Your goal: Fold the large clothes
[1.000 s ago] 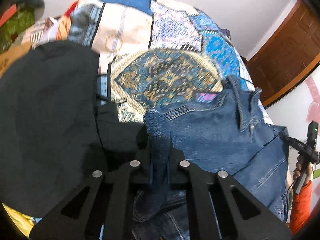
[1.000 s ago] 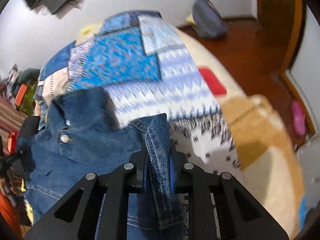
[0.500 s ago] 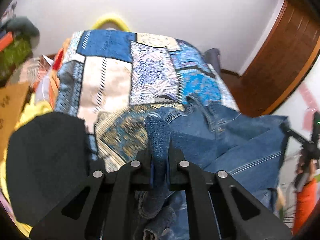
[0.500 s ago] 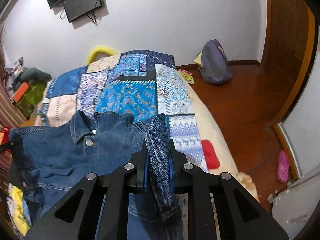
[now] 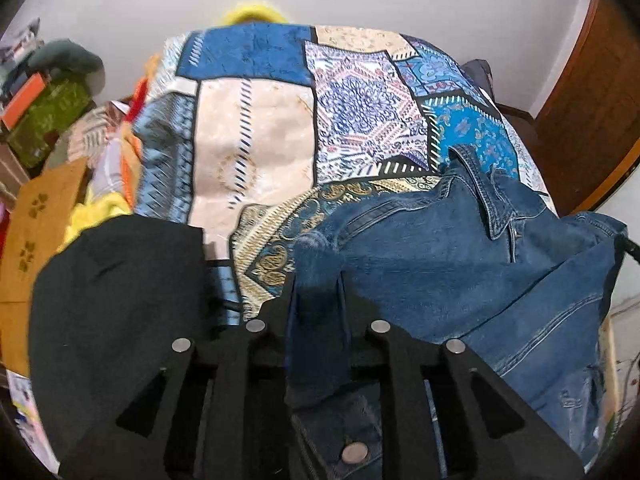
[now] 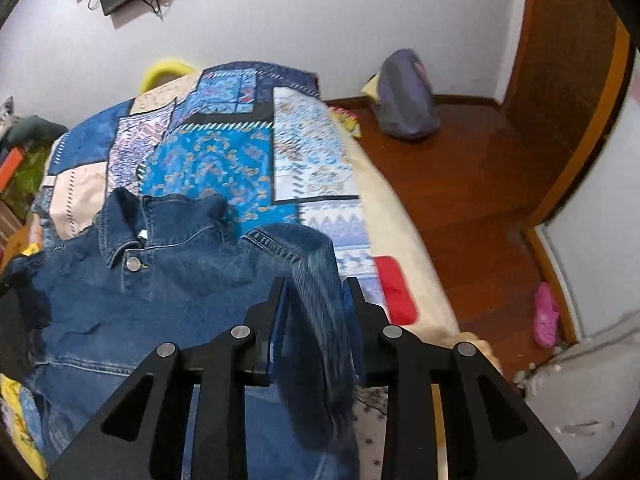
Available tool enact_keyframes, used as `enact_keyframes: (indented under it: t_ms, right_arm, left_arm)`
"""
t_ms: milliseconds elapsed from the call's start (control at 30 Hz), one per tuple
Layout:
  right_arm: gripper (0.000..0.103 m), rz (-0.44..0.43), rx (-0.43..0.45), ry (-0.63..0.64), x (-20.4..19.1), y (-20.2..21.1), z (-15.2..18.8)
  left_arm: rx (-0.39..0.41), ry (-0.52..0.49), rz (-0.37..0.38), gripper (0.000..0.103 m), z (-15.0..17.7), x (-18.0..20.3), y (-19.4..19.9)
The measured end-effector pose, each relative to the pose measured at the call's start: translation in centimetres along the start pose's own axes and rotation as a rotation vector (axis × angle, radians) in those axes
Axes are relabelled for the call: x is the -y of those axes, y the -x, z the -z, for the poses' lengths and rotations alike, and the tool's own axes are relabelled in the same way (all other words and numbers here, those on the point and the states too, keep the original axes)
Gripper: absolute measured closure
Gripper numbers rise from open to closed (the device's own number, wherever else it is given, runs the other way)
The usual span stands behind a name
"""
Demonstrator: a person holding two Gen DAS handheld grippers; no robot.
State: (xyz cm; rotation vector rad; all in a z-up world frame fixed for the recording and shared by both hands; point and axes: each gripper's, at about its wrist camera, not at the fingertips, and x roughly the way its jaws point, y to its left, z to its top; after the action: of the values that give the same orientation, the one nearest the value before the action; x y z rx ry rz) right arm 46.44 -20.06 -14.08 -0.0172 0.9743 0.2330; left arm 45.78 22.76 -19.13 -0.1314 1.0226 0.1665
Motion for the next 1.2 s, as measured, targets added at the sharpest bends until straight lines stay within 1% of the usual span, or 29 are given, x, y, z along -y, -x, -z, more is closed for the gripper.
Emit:
enact_keyframes:
  t_ms: [67,133,167,200,300,367,433,467,500,533,600,667,733,867,1033,1167,1200]
  right_arm:
    - [0.076,-0.004,0.024,0.021,-0.2,1.6,0.2]
    - [0.068,-0.016,0.041,0.033,-0.4,3.1,0.4]
    - [0.062,-0.022,0.056,0.039,-0.5,4.2,0.7]
    - [0.058,-0.024,0.073,0.047,-0.7,5.3,1.0]
    - [0.058,-0.011,0.113,0.087,-1.4,8.2,1.9]
    - [0.057,0.004,0.129,0.112,-1.8,9.9,2.6]
    - [0.049,0.002,0.145,0.132,-2.3,11.6,3.3]
    - [0.043,-0.001,0.161,0.141,-2.5,12.6,3.7]
    - [0.039,-0.003,0.181,0.147,-2.7,13.6,4.2]
    - [0.038,-0.003,0.197,0.152,-2.9,14.2,4.5]
    - [0.035,-0.005,0.221,0.17,-3.3,15.7,5.5]
    - [0.034,-0.011,0.229,0.186,-3.5,16.7,6.5]
    - [0.034,-0.013,0.222,0.201,-3.6,17.3,7.7]
    - [0.034,-0.017,0.173,0.21,-3.5,16.7,10.1]
    - [0.034,-0.004,0.069,0.207,-2.8,14.8,13.3]
    - [0.034,-0.025,-0.043,0.171,-1.8,12.4,15.6]
    - [0.034,-0.031,-0.065,0.16,-1.6,12.0,16.1]
  left_arm:
    - [0.025,-0.03,-0.013,0.082,0.2,0.4,1.4]
    - [0.058,-0.053,-0.023,0.066,0.5,0.9,3.1]
    - [0.079,-0.063,-0.027,0.062,0.8,1.2,4.2]
    - [0.098,-0.069,-0.028,0.055,1.2,1.4,5.2]
    - [0.115,-0.092,-0.01,0.053,2.2,2.1,7.7]
    - [0.126,-0.116,-0.003,0.048,3.4,2.7,9.6]
    - [0.154,-0.134,-0.013,0.036,4.6,3.2,11.6]
    - [0.164,-0.14,-0.015,0.034,5.1,3.3,12.2]
    - [0.173,-0.143,-0.016,0.03,5.7,3.3,13.0]
    - [0.176,-0.138,-0.013,0.022,6.5,3.3,13.8]
    - [0.173,-0.113,0.0,0.011,7.6,2.9,14.7]
    - [0.162,-0.078,0.026,0.011,9.0,2.4,15.4]
    - [0.146,-0.055,0.03,0.011,10.3,1.9,15.9]
    - [0.106,-0.035,0.039,0.011,13.1,1.1,16.0]
    - [-0.014,-0.01,0.11,0.011,17.6,0.6,15.0]
    - [-0.113,0.008,0.172,0.011,20.2,0.6,13.1]
    - [-0.155,0.015,0.198,0.011,21.0,0.8,12.3]
